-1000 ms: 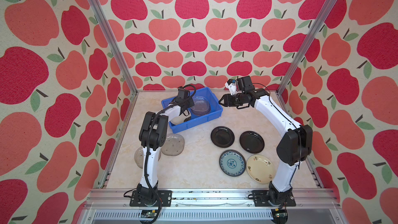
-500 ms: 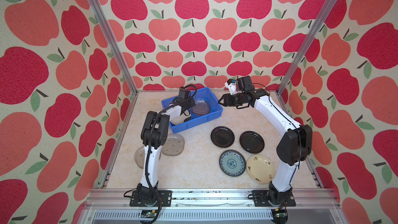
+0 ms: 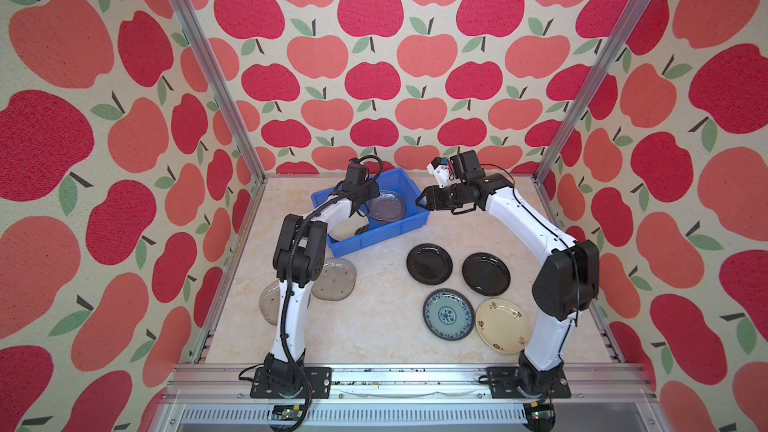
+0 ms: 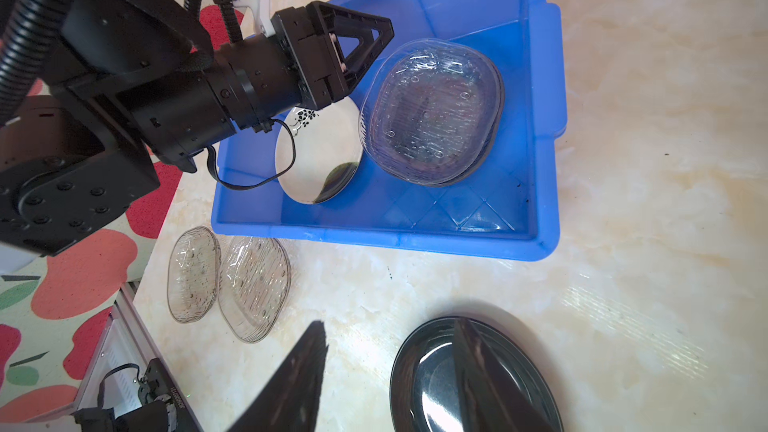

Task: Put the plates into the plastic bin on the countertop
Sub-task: 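Lower the clear plate into the bin and open the left gripper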

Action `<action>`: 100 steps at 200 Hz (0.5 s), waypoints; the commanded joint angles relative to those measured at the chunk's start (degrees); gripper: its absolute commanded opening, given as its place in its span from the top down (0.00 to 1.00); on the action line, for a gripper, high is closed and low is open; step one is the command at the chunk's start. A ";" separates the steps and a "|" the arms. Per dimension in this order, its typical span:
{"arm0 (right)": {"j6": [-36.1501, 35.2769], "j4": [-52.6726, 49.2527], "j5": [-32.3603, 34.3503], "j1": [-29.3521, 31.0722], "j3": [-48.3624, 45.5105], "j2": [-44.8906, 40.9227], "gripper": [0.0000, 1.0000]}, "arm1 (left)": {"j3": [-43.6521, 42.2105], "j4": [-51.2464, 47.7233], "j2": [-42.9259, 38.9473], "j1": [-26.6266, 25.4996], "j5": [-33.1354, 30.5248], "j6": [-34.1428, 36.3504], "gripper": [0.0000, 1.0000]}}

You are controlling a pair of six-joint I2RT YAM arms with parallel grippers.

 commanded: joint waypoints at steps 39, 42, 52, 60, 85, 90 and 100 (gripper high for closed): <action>0.47 0.54 -1.93 0.95 -0.71 0.25 0.48 | -5.42 0.27 1.17 -0.55 -1.56 -0.53 0.59; 0.50 0.58 -1.98 0.95 -0.73 0.30 0.48 | -5.68 0.48 1.16 -0.51 -1.36 -0.64 0.59; 0.43 0.44 -2.16 1.00 -0.64 0.69 0.48 | -6.27 1.04 1.24 -0.59 -0.87 -0.91 0.59; 0.42 0.36 -2.34 1.06 -0.51 0.96 0.48 | -6.51 1.17 1.38 -0.68 -0.79 -1.10 0.59; 0.50 0.06 -3.06 1.13 0.00 2.21 0.48 | -6.49 2.47 2.49 -0.68 0.92 -2.22 0.59; 0.48 -0.15 -3.11 1.11 0.29 2.48 0.48 | -6.29 2.65 2.76 -0.72 1.41 -2.44 0.60; 0.33 -0.48 -3.20 1.17 0.50 2.75 0.48 | -6.02 2.97 3.21 -0.77 1.97 -2.81 0.60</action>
